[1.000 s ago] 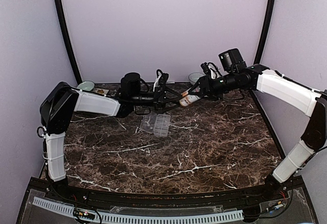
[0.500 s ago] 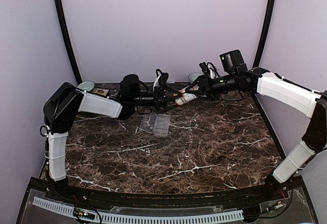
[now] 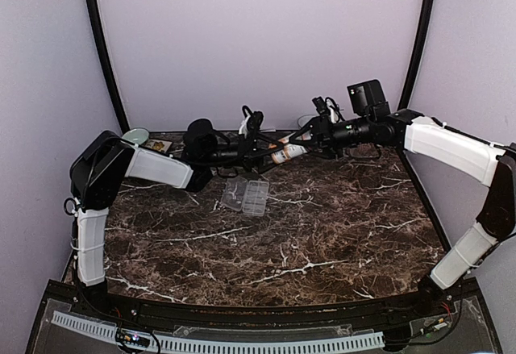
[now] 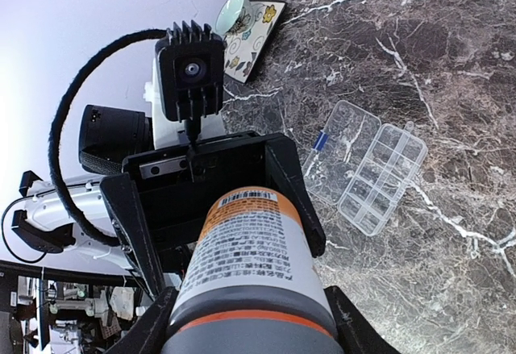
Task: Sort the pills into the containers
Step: Pass from the right arm to the left
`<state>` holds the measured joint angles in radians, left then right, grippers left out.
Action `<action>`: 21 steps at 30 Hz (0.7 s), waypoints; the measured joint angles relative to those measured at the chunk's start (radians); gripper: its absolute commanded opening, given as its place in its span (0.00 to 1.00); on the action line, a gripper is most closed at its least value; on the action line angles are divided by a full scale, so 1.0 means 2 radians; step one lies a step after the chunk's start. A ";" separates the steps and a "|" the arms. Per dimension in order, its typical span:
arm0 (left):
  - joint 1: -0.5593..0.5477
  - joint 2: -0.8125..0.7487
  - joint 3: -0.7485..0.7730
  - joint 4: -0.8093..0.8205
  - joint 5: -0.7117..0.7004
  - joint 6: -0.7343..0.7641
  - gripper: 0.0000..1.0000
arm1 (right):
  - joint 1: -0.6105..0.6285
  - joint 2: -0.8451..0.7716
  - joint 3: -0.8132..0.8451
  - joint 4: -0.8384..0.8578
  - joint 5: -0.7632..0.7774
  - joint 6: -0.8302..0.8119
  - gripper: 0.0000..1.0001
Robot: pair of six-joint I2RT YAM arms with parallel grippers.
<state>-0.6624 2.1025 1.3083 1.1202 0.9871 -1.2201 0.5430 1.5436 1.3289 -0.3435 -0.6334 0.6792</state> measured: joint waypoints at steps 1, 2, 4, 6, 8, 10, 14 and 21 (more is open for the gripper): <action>0.001 0.000 -0.001 0.006 0.000 -0.004 0.84 | 0.000 0.000 0.000 0.003 -0.002 0.002 0.16; 0.002 0.001 -0.002 0.009 0.001 -0.007 0.83 | 0.000 0.000 0.000 0.005 -0.002 0.002 0.16; 0.002 0.002 -0.003 0.019 0.001 -0.014 0.82 | 0.000 0.001 0.000 0.009 -0.005 0.005 0.16; 0.003 0.003 -0.005 0.027 0.001 -0.019 0.80 | 0.000 0.002 0.000 0.012 -0.007 0.006 0.16; 0.004 0.003 -0.006 0.031 0.001 -0.023 0.78 | 0.000 0.004 0.000 0.015 -0.010 0.007 0.16; 0.005 0.004 -0.008 0.036 0.001 -0.028 0.76 | 0.000 0.005 0.000 0.018 -0.012 0.008 0.16; 0.006 0.008 -0.009 0.050 0.002 -0.038 0.73 | 0.000 0.005 -0.001 0.022 -0.014 0.010 0.17; 0.009 0.013 -0.011 0.066 0.005 -0.050 0.65 | 0.003 0.005 -0.009 0.037 -0.016 0.017 0.27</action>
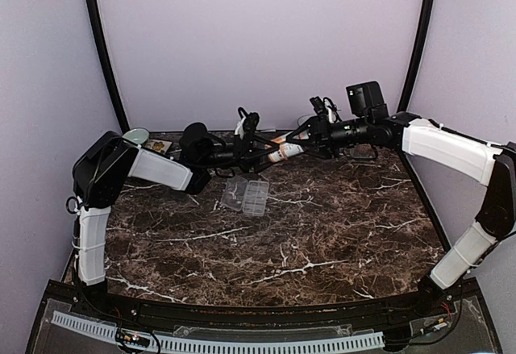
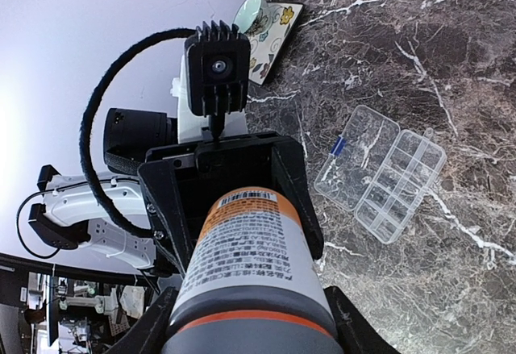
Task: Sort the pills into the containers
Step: Pass from the right arm to the left
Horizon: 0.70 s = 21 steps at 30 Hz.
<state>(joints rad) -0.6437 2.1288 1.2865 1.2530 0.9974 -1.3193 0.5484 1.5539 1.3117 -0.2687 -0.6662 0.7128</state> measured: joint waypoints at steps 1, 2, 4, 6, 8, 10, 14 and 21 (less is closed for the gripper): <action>0.000 0.001 0.000 0.002 0.002 -0.001 0.64 | 0.000 0.000 -0.002 0.002 0.000 0.000 0.30; 0.000 0.002 0.000 0.003 0.003 -0.001 0.64 | 0.000 0.000 -0.004 0.004 0.000 0.001 0.35; 0.001 0.003 -0.001 0.004 0.006 -0.002 0.63 | 0.000 -0.001 -0.007 0.007 0.000 0.001 0.41; 0.001 0.003 -0.001 0.005 0.009 -0.003 0.63 | 0.000 -0.002 -0.010 0.009 0.000 0.002 0.43; 0.001 0.003 -0.001 0.007 0.010 -0.003 0.62 | 0.000 -0.005 -0.012 0.011 0.000 0.002 0.45; 0.001 0.003 -0.001 0.008 0.012 -0.003 0.62 | 0.000 -0.005 -0.013 0.011 0.000 0.002 0.46; 0.001 0.003 -0.001 0.009 0.013 -0.003 0.61 | 0.001 -0.006 -0.013 0.011 0.000 0.002 0.48; 0.003 0.003 -0.001 0.013 0.018 -0.003 0.59 | 0.001 -0.006 -0.013 0.011 -0.002 0.000 0.52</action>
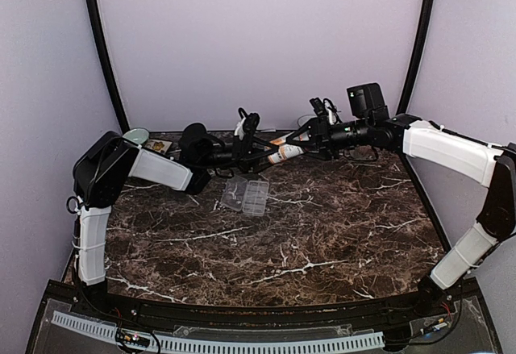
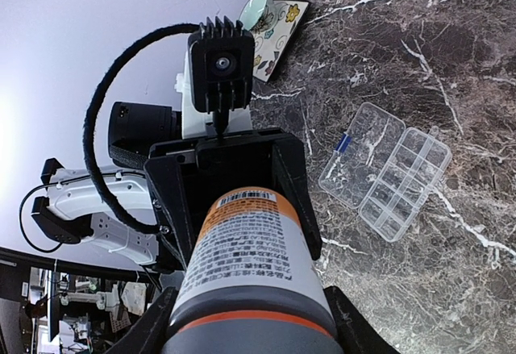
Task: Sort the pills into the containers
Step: Pass from the right arm to the left
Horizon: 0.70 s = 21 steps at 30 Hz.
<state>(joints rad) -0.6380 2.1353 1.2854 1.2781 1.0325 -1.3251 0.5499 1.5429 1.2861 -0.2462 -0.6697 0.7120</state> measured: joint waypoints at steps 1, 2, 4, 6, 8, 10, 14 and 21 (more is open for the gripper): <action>0.000 0.000 0.000 0.000 0.000 0.000 0.58 | 0.000 0.000 0.000 0.000 0.000 0.000 0.53; 0.000 0.000 0.000 0.000 0.001 0.000 0.58 | 0.000 0.000 0.000 0.000 -0.001 0.000 0.55; 0.001 0.000 0.000 0.000 0.002 0.000 0.58 | 0.000 0.000 0.000 0.000 -0.002 -0.002 0.57; 0.003 0.000 0.000 0.001 0.004 0.000 0.58 | 0.000 0.000 0.000 0.000 -0.002 -0.002 0.58; 0.003 0.000 0.000 0.001 0.004 0.000 0.58 | 0.000 0.000 0.000 -0.001 -0.002 -0.005 0.61; 0.004 0.000 0.000 0.001 0.004 0.000 0.57 | 0.000 0.000 0.000 -0.003 0.000 -0.008 0.62; 0.006 0.000 0.000 0.000 0.005 0.001 0.55 | 0.000 0.000 0.000 -0.009 0.005 -0.011 0.65; 0.006 0.000 0.000 -0.001 0.007 0.004 0.49 | -0.002 0.000 0.000 -0.016 0.006 -0.013 0.66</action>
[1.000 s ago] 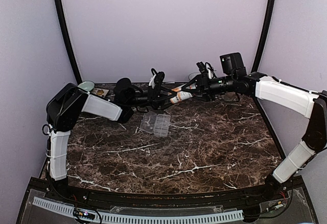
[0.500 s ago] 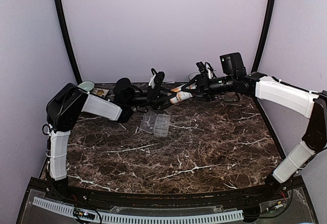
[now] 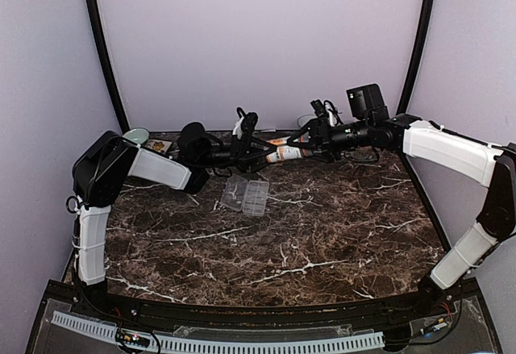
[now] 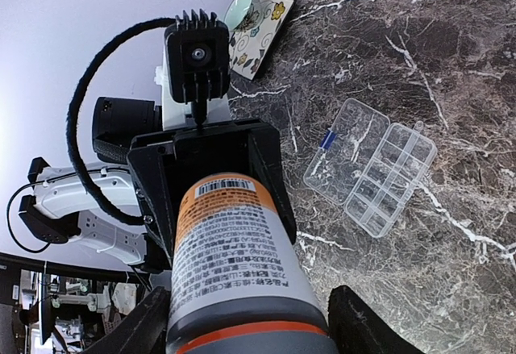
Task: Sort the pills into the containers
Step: Pass from the right arm to the left, then unscrew the lid of the pill bottle.
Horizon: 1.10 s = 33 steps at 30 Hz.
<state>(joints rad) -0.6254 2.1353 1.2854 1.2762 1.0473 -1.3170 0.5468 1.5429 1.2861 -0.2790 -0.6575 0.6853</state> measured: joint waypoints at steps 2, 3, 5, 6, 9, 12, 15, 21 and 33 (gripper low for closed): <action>0.000 0.000 0.000 0.000 0.000 0.001 0.47 | 0.000 0.000 0.000 -0.001 0.000 0.000 0.66; 0.000 0.000 0.000 -0.001 0.000 0.002 0.47 | 0.000 0.000 0.000 -0.002 0.000 0.000 0.66; 0.000 0.000 0.000 -0.004 0.001 0.004 0.46 | -0.001 0.000 0.000 -0.003 0.000 0.000 0.67; 0.000 0.000 0.000 -0.005 0.002 0.004 0.46 | -0.001 0.000 0.000 -0.003 0.000 0.000 0.67; 0.000 0.000 -0.002 -0.007 0.003 0.008 0.46 | -0.002 0.000 0.000 -0.003 0.001 0.000 0.67; 0.000 0.000 -0.006 -0.009 0.004 0.011 0.44 | -0.004 0.000 0.000 -0.003 0.002 0.000 0.67; 0.000 0.000 -0.006 -0.009 0.004 0.012 0.45 | -0.005 0.000 0.000 -0.004 0.002 0.000 0.68; 0.002 0.000 -0.006 -0.011 0.004 0.016 0.44 | -0.010 0.000 0.000 -0.008 0.005 -0.002 0.70; 0.022 -0.001 -0.016 -0.022 0.003 0.027 0.44 | -0.016 0.000 -0.007 -0.013 0.013 -0.008 0.68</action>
<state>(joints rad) -0.5823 2.1326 1.2533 1.2320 1.0531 -1.2633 0.5140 1.5429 1.2713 -0.3046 -0.6315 0.6701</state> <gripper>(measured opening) 0.572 0.699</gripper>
